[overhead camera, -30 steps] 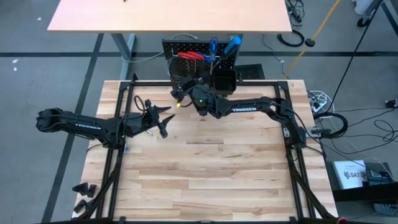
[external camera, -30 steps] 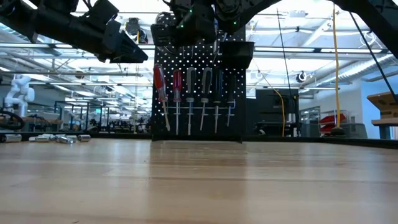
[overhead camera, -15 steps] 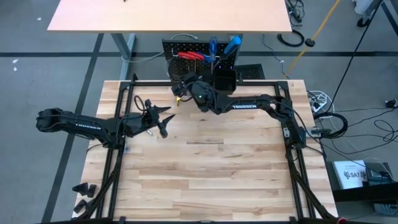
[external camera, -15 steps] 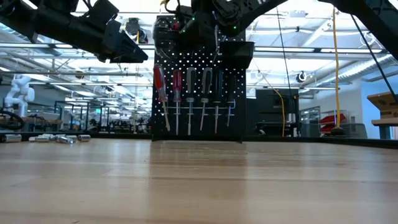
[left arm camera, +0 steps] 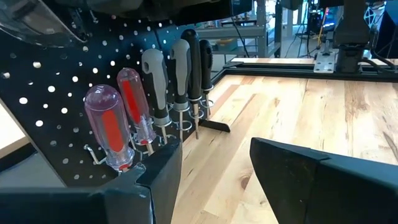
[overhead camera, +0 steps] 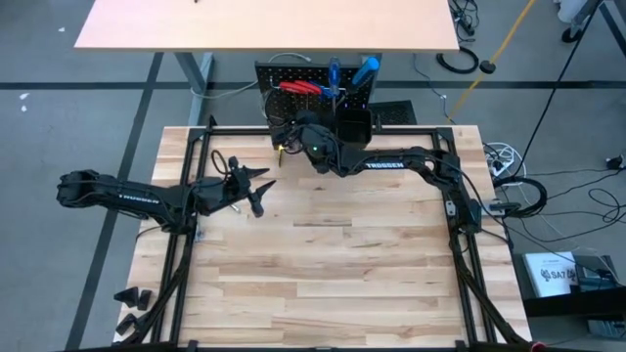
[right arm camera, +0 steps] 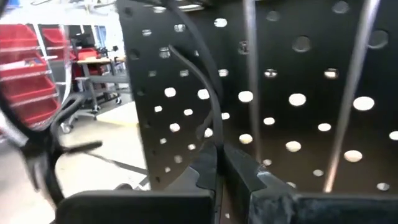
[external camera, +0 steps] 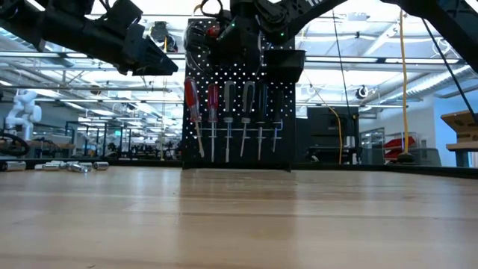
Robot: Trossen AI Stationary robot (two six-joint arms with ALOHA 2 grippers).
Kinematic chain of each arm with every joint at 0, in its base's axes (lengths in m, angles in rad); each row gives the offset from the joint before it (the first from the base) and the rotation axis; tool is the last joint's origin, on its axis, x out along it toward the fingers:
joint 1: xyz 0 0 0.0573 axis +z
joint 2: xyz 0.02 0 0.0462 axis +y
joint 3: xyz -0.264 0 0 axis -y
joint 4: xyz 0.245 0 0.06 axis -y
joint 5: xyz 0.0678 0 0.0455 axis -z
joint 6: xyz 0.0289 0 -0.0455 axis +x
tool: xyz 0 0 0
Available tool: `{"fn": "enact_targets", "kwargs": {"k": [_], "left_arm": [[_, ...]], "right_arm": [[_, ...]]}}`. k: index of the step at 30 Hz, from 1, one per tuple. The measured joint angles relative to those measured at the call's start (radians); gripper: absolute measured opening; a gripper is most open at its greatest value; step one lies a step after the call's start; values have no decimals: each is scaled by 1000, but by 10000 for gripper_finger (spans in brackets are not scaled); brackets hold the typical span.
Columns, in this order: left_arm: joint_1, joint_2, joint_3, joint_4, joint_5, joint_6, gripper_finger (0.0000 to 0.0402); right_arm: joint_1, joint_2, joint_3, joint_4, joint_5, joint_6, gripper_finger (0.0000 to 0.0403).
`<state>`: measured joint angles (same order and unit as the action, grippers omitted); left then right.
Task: Hang tools onto peg board
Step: Hang the safety glasses onto the peg board
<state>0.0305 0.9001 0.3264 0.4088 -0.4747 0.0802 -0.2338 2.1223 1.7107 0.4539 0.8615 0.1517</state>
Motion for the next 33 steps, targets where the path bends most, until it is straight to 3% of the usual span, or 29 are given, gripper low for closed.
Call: {"fn": "enact_targets", "kwargs": {"k": [14,28,33], "left_arm": [[0,0,0,0,0,-16,199],[0,0,0,-3,0,-18,199],[0,0,0,-7,0,-18,199]], "right_arm": [[-2,0,0,-49,-4,23,2],[0,0,0,-109,-3,13,42],[-1,0,0,-107,-3,12,74]]}}
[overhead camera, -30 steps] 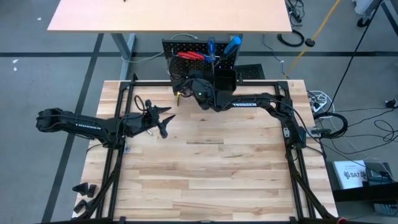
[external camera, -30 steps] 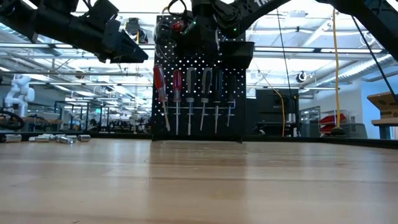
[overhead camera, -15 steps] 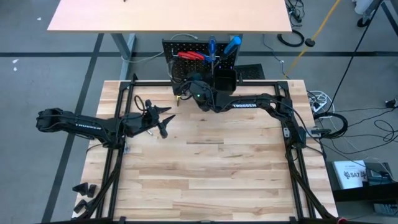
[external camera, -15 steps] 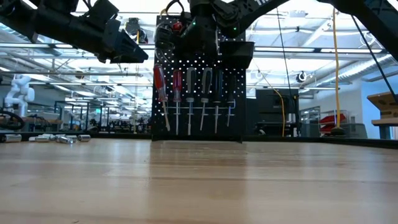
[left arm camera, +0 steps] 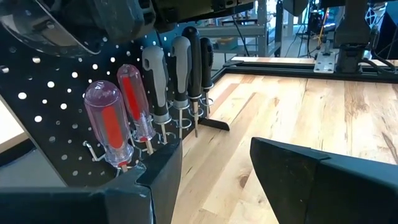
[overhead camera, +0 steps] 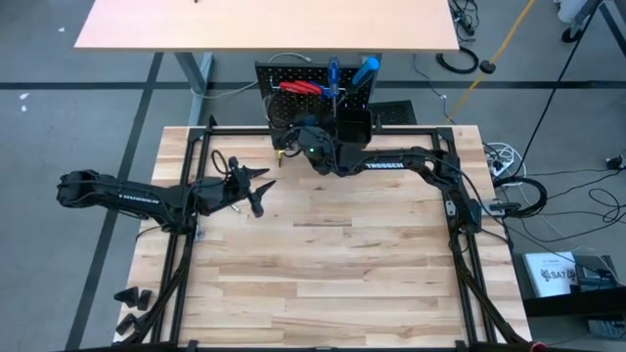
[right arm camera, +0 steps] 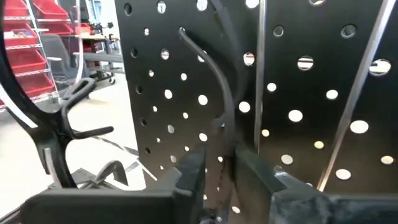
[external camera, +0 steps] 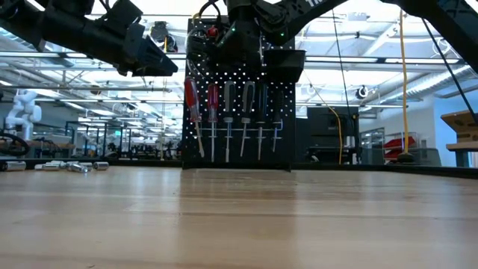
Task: Hang tools onto peg board
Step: Hang the safety glasses onto the peg board
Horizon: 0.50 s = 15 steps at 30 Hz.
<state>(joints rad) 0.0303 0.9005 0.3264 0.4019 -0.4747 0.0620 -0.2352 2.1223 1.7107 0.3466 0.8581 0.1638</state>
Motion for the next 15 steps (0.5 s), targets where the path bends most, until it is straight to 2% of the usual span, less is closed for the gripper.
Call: {"fn": "enact_targets", "kwargs": {"k": [11,15], "left_arm": [[0,0,0,0,24,3,199],[0,0,0,-1,26,3,199]], "right_arm": [[11,0,0,70,-2,-121,192],[22,0,0,62,-34,-150,226]]}}
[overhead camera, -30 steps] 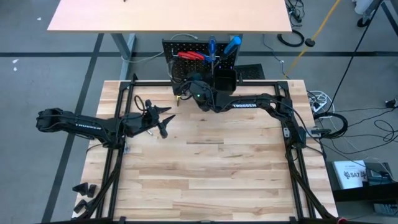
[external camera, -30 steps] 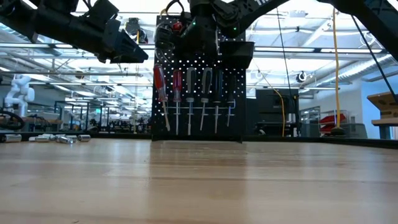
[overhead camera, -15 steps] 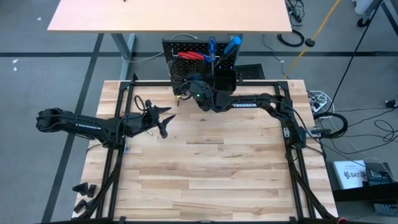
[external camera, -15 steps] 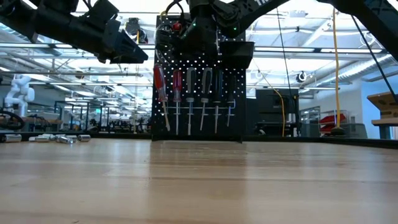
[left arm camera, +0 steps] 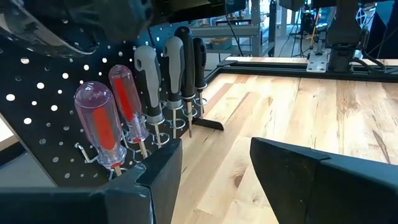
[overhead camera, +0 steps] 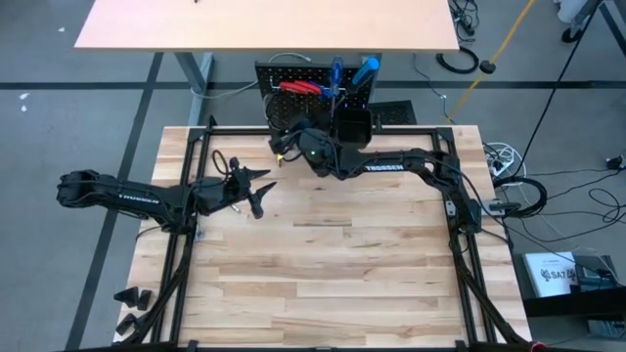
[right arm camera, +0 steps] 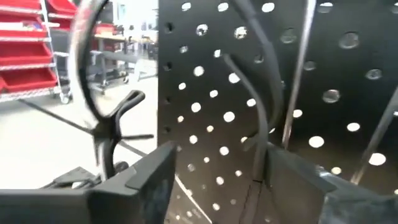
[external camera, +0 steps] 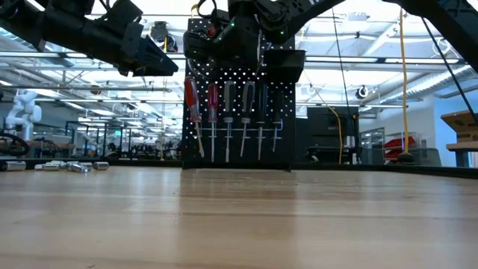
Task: Hang tools onto peg board
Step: Hang the safety glasses onto the peg board
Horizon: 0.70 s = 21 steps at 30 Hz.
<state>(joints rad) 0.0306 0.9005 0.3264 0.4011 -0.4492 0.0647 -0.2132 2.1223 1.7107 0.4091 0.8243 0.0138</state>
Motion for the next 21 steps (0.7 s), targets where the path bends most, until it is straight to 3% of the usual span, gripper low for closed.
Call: {"fn": "enact_targets", "kwargs": {"k": [9,17,21], "left_arm": [[0,0,0,-17,0,0,199],[0,0,0,-19,0,-2,199],[0,0,0,-19,0,-5,199]], "right_arm": [[36,-1,0,32,-2,-166,246],[69,-3,0,51,135,-340,245],[89,-4,0,43,153,-414,245]]}}
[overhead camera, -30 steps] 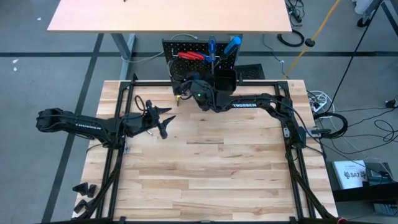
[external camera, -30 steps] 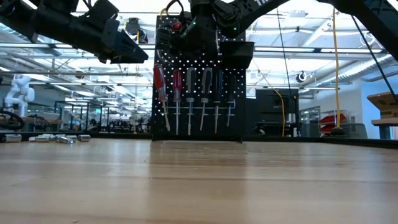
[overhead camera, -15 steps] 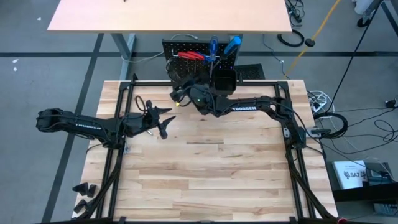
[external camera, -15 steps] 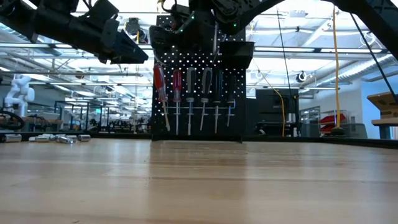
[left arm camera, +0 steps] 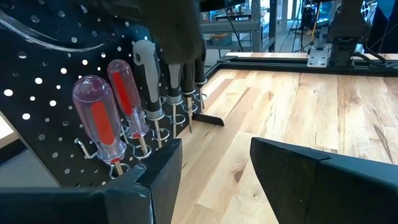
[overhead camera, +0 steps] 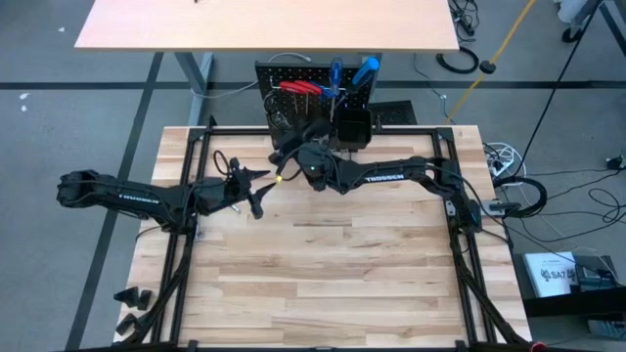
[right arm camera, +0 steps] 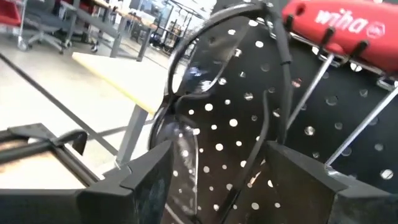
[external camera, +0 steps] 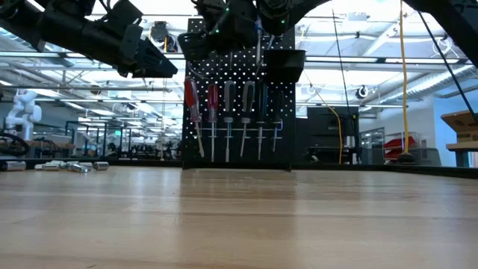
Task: Hang tools onto peg board
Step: Hang the safety glasses onto the peg board, then put the socket wrench into the black bin on the peg board
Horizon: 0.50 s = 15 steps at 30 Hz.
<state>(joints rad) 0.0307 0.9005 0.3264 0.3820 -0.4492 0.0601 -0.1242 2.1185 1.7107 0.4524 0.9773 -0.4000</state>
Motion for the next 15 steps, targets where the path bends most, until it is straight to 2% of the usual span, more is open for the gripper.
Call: {"fn": "enact_targets", "kwargs": {"k": [5,8,11,15], "left_arm": [[0,0,0,-1,0,0,199],[0,0,0,-11,0,-1,199],[0,0,0,-14,0,-1,199],[0,0,0,-26,0,-1,199]], "right_arm": [[36,0,0,-16,-2,-62,245],[65,-23,-1,-120,-32,-81,244],[86,-89,-1,-347,-76,-9,236],[86,-233,-1,-742,-226,229,212]]}}
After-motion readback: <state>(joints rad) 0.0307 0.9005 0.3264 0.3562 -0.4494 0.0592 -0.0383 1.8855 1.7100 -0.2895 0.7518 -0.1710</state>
